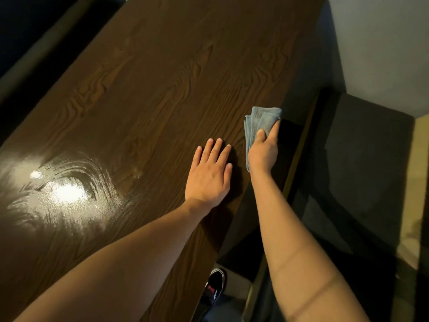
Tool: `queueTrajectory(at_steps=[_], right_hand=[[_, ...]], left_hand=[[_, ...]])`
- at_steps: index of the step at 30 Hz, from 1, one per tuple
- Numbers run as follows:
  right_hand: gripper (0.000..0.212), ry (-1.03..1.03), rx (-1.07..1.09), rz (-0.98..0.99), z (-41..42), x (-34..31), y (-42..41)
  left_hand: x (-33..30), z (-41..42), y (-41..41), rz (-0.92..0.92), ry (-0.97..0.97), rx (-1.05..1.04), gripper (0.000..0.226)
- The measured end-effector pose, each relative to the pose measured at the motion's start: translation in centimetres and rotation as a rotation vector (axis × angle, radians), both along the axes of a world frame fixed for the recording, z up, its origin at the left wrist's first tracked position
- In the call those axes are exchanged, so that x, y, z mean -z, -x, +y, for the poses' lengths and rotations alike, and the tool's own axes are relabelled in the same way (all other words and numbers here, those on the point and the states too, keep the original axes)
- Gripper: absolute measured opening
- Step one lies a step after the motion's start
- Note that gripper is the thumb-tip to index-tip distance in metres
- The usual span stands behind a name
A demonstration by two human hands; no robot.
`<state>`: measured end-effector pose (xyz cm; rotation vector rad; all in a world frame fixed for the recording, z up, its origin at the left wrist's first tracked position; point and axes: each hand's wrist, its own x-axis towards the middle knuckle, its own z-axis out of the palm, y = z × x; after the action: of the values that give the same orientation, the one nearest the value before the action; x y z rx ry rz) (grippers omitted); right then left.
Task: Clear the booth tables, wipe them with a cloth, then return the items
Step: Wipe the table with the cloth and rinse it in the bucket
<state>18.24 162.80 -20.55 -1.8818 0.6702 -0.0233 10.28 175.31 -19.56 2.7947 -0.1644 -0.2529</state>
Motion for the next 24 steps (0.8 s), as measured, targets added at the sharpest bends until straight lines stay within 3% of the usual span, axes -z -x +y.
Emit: queueTrajectory(at_steps=[7, 12, 18, 24], right_hand=[[0.056, 0.003, -0.004, 0.021, 2.6, -0.3, 8.4], [0.057, 0.095, -0.011, 0.066, 5.2, -0.5, 15.6], [0.056, 0.216, 0.005, 0.062, 8.7, -0.3, 24.3], [0.057, 0.302, 0.009, 0.032, 12.2, -0.1, 32.6]], left_hand=[[-0.6, 1.0, 0.3, -0.038, 0.289, -0.066, 0.057], [-1.8, 2.3, 2.3, 0.079, 0.544, -0.125, 0.051], [-3.6, 4.6, 9.8, 0.173, 0.581, -0.081, 0.046], [-3.6, 7.1, 17.4, 0.142, 0.566, 0.012, 0.037]])
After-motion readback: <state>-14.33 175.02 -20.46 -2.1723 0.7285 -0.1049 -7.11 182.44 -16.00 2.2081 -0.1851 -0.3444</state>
